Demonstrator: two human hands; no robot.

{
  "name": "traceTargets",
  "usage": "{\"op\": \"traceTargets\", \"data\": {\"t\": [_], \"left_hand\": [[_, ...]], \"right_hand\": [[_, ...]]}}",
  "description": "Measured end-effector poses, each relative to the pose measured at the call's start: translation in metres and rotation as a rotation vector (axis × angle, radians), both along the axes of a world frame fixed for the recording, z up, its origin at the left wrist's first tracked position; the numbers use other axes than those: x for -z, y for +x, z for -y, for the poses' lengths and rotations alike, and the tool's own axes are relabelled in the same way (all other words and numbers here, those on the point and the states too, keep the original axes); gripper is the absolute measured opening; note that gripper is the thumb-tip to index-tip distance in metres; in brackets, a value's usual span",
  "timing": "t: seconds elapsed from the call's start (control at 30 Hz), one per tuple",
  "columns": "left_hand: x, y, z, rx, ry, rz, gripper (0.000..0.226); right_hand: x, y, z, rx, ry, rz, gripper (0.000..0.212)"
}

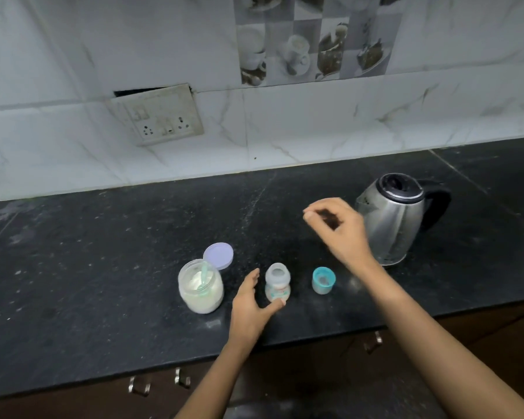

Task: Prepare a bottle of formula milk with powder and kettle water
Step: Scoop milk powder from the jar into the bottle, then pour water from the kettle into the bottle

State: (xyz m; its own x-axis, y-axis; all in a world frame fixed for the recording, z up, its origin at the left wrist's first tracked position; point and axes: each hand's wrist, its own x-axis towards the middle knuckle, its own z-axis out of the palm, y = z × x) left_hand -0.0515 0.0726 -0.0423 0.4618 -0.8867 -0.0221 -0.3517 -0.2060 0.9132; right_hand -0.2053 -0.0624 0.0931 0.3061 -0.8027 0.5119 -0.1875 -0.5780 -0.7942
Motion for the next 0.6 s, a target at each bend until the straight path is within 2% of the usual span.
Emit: {"op": "traceTargets", "data": {"t": [0.2, 0.33, 0.4, 0.47, 0.53, 0.6], "left_hand": [[-0.001, -0.023, 0.012, -0.074, -0.056, -0.009, 0.073], [0.002, -0.031, 0.016, -0.131, -0.118, -0.027, 0.057], [0.003, -0.033, 0.017, -0.156, -0.137, -0.039, 0.054], [0.004, -0.036, 0.019, -0.182, -0.149, -0.054, 0.053], [0.005, -0.04, 0.022, -0.203, -0.162, -0.056, 0.052], [0.005, -0.045, 0.025, -0.226, -0.168, -0.052, 0.051]], "right_hand": [[-0.002, -0.122, 0.075, 0.435, -0.245, 0.01, 0.008], [0.008, -0.174, 0.127, 0.546, -0.145, -0.035, 0.02], [0.006, -0.19, 0.146, 0.503, 0.056, -0.101, 0.024], [0.012, -0.202, 0.165, 0.356, 0.262, -0.179, 0.031], [0.022, -0.214, 0.18, 0.211, 0.33, -0.213, 0.051], [0.031, -0.218, 0.191, 0.158, 0.328, -0.157, 0.066]]}}
